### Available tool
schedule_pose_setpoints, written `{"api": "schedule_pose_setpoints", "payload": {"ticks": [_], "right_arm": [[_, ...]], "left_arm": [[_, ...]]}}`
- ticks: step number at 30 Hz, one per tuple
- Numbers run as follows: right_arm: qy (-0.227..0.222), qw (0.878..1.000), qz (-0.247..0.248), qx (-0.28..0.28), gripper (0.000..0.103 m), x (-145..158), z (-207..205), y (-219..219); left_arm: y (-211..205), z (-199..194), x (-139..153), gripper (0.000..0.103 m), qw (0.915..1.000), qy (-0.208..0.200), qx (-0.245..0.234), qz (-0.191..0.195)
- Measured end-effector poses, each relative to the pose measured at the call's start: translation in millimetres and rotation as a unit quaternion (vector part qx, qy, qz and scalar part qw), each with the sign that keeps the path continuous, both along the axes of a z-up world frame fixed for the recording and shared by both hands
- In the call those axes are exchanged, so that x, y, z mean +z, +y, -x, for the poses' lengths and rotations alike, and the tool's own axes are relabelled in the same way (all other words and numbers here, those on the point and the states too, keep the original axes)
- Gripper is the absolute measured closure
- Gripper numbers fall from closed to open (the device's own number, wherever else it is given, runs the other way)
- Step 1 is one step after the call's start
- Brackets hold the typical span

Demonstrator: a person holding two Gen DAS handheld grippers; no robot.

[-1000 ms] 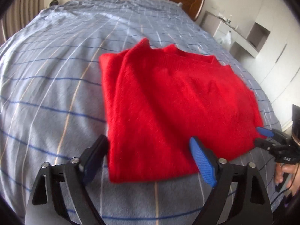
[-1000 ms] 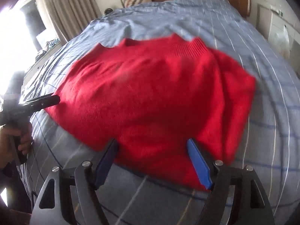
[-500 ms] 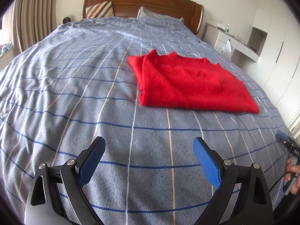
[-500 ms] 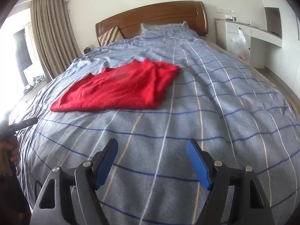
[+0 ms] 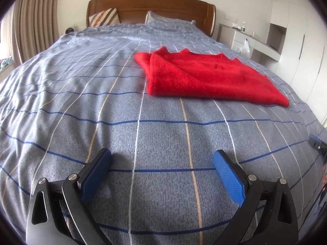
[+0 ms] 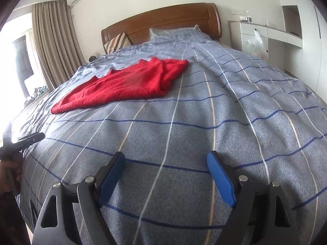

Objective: Fold small clothes
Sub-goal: 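Open both tools and withdraw from the folded sweater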

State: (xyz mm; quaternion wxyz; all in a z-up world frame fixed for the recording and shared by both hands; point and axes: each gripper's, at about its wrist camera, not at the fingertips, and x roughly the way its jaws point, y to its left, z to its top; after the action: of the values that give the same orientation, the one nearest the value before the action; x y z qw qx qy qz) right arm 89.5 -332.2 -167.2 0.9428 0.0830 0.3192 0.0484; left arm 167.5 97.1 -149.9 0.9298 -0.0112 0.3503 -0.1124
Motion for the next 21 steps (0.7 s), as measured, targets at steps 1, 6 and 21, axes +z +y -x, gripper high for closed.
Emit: {"api": "schedule_pose_setpoints", "payload": {"ticks": [1,6,21], "right_arm": [[-0.001,1.0,-0.001,0.0,0.021,-0.2,0.3,1.8],[-0.003,1.0,-0.003,0.001,0.02,-0.2,2.3,1.8],[-0.008,1.0,-0.002,0.004,0.02,0.0,4.1,1.8]], "left_arm": [[-0.4,0.2,-0.2,0.003,1.0,0.0,0.0,0.0],[-0.4,1.3,-0.8,0.003,1.0,0.001,0.0,0.0],[29.7,17.5,19.8,0.003,0.9992,0.013,0.025,0.029]]}}
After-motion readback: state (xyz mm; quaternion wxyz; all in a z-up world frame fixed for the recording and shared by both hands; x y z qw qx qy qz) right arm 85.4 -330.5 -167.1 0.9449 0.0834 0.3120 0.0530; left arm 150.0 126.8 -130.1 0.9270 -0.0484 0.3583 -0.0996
